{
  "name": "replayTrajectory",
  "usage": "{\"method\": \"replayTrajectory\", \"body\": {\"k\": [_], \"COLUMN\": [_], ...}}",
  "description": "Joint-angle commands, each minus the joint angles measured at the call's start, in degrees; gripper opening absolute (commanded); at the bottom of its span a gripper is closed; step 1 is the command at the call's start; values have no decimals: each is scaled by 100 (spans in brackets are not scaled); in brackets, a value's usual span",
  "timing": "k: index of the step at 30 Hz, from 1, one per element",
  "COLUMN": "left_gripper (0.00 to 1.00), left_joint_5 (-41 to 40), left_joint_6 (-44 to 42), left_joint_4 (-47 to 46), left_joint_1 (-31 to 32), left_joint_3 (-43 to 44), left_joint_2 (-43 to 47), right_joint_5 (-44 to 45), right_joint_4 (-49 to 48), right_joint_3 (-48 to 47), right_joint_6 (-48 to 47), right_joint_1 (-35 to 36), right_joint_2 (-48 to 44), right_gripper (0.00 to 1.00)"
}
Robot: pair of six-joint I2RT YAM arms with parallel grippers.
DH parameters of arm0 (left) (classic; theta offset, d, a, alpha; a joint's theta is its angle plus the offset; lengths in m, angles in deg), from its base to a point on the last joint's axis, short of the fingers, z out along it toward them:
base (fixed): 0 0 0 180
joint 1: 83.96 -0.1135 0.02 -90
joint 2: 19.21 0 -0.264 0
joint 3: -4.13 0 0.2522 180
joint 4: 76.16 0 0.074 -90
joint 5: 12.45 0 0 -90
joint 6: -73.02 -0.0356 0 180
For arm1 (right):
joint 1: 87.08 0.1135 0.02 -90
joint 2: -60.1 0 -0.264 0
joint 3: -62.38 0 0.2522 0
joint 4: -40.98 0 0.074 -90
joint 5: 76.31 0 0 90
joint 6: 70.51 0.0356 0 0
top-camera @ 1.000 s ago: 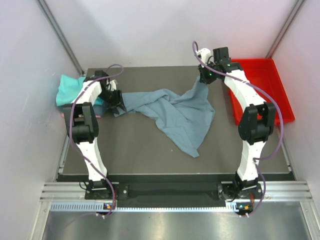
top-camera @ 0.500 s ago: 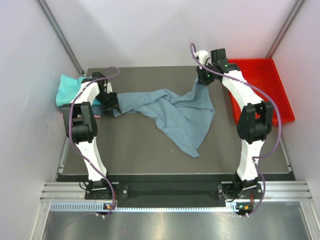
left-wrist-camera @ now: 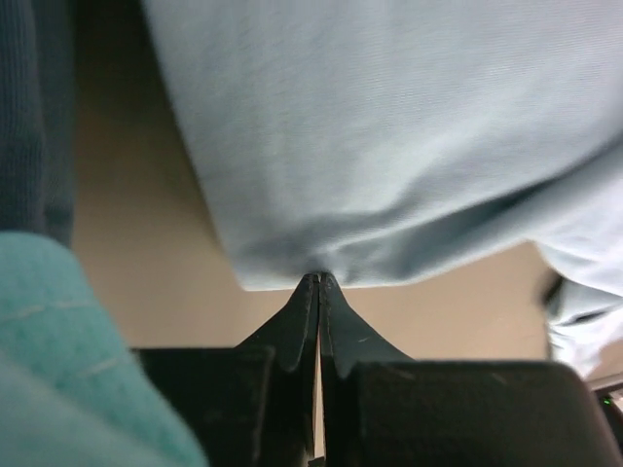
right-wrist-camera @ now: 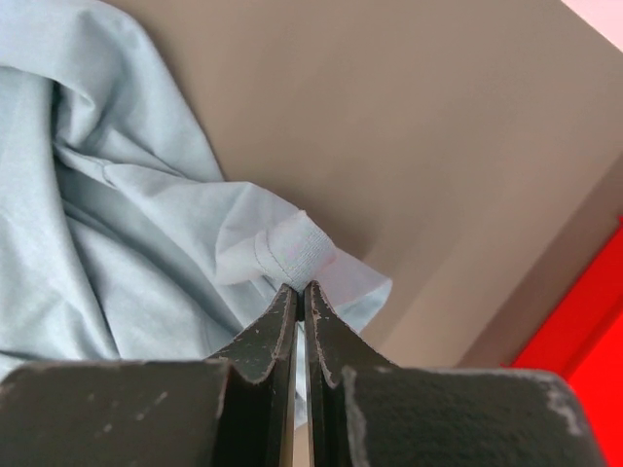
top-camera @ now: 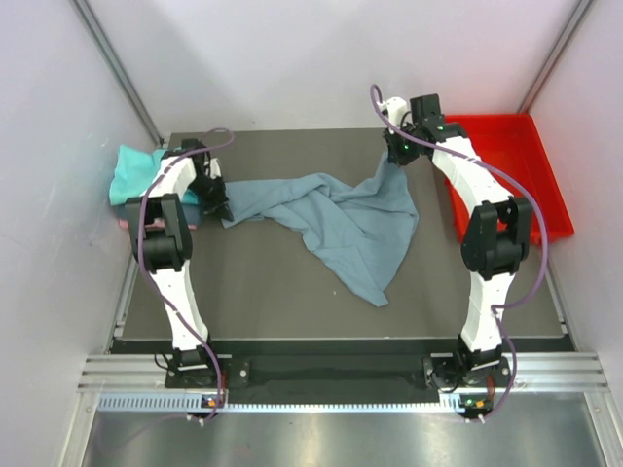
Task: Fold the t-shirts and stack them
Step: Flatten the tshirt out
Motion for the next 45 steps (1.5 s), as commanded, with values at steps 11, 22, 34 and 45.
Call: {"method": "replayTrajectory", "body": {"k": [11, 22, 34, 45], "left_gripper": [0, 0, 45, 54], "left_joint_5": [1329, 1841, 1910, 2491], "left_joint_6": [-560, -498, -377, 239], "left_joint_4": [-31, -909, -30, -268], "left_joint_1": [-22, 22, 198, 207], "left_joint_3": [169, -412, -1264, 449], "left_joint_2": [2665, 4916, 2908, 409], "right_joint_5": [301, 529, 415, 362], "right_joint_4": [10, -720, -1299, -1554], "right_joint_3": [355, 1772, 2422, 1930], "right_joint_6": [-101, 92, 566, 707], "right_joint_1": [157, 307, 316, 307], "right_joint_2": [-2558, -5566, -4610, -3686], "right_gripper": [0, 0, 0, 0]}}
